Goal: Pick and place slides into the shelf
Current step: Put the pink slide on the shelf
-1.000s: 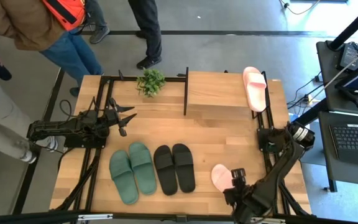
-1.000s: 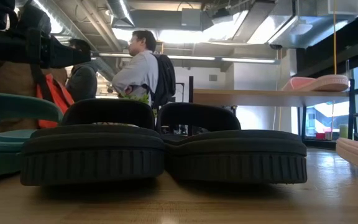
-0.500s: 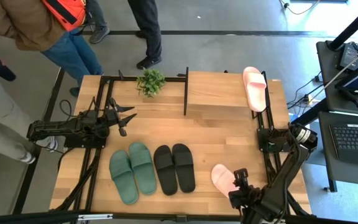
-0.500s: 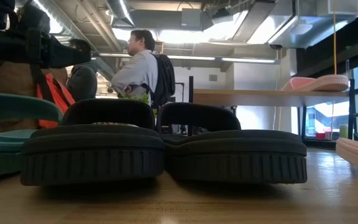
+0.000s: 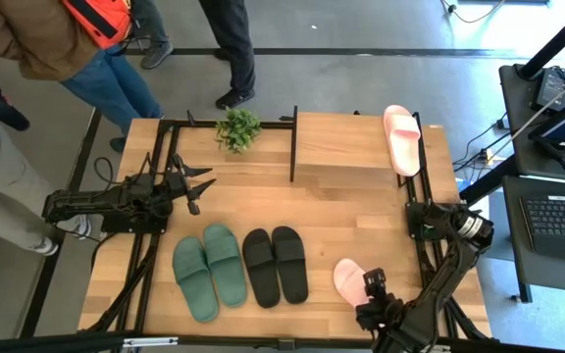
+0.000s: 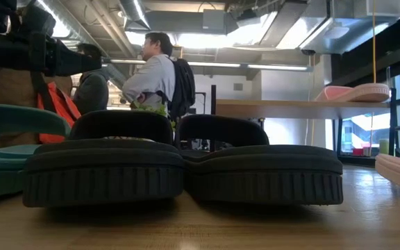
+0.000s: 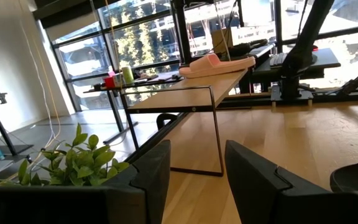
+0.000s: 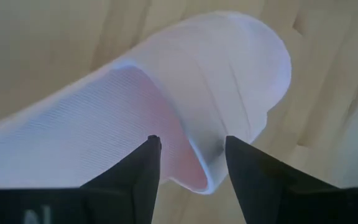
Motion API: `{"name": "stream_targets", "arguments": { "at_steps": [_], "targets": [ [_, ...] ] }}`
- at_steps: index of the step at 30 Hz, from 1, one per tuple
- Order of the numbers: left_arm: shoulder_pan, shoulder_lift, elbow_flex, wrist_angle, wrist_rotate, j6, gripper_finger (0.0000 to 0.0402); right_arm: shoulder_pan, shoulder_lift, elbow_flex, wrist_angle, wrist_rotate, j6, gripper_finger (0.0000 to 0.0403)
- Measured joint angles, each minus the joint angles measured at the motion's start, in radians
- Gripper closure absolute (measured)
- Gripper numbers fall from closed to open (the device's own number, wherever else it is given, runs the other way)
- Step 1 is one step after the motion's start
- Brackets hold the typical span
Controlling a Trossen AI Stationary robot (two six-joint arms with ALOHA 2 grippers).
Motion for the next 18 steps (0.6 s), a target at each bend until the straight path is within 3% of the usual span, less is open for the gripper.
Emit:
{"name": "stream_targets", "arguments": {
  "at_steps": [8,18],
  "targets": [
    [0.000,0.000,0.000,0.000,0.000,0.000,0.0256,-0.003,0.021,0.000,-0.017,0.162,0.006,0.0221],
    [0.000,0.000,0.000,0.000,0.000,0.000,0.0256,-0.033,0.021,-0.071,0.031,0.172,0.004,0.0221]
  ]
}}
